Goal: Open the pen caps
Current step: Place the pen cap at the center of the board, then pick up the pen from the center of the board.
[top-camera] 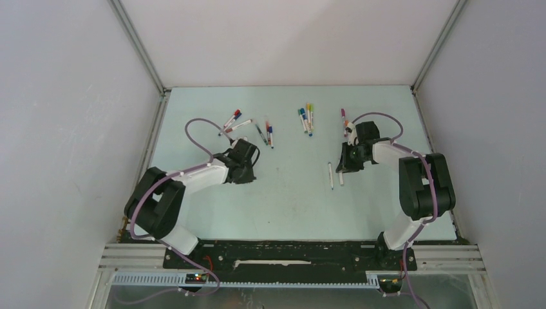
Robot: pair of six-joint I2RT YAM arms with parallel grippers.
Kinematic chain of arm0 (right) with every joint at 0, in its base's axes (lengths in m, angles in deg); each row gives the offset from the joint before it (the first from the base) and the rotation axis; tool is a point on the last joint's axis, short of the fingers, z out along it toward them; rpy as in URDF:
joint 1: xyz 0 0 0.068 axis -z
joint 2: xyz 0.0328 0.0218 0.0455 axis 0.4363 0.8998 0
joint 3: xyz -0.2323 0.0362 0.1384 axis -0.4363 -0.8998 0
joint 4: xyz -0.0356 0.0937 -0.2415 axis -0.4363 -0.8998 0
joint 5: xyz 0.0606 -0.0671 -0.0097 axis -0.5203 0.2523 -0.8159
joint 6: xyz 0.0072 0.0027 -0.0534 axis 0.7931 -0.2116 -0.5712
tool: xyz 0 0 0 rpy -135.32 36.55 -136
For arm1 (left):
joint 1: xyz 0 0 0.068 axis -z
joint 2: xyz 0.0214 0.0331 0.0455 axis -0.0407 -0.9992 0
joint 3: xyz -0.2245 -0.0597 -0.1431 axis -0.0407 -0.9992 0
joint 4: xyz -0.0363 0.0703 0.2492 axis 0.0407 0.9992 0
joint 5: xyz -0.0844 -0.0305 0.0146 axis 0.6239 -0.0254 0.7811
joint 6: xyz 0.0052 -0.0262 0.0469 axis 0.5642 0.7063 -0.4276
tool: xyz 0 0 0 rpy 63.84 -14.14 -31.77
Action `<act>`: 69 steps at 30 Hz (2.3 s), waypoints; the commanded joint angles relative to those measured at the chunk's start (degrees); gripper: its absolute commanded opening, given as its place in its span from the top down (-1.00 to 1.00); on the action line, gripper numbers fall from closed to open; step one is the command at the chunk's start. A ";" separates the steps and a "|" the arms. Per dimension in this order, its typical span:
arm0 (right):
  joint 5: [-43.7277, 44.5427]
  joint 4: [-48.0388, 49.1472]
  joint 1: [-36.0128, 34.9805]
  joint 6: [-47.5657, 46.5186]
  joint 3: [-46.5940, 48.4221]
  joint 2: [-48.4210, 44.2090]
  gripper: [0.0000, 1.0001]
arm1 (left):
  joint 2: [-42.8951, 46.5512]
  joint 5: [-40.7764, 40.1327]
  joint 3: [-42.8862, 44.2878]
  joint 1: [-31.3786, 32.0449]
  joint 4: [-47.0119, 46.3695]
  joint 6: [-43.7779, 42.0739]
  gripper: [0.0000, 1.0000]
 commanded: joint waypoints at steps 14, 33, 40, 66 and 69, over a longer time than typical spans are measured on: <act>0.09 -0.70 -0.12 -0.73 2.54 1.49 0.50 | -1.51 -0.67 5.09 0.21 2.63 -2.23 0.43; -10.02 -5.33 0.31 -9.90 5.94 -3.18 0.29 | 24.22 1.44 -0.83 0.23 -2.37 -2.28 -0.05; -29.16 -14.24 7.63 -27.97 8.84 -7.84 0.19 | 39.82 1.46 -11.04 0.09 -15.39 -2.38 -0.65; -0.11 -23.91 8.62 -20.19 49.74 23.03 0.43 | 49.66 -3.30 -22.92 -0.65 -19.67 2.26 -0.99; 0.39 -25.24 8.46 -20.15 53.12 26.47 0.52 | 49.16 -3.26 -22.93 -0.65 -19.69 2.25 -0.99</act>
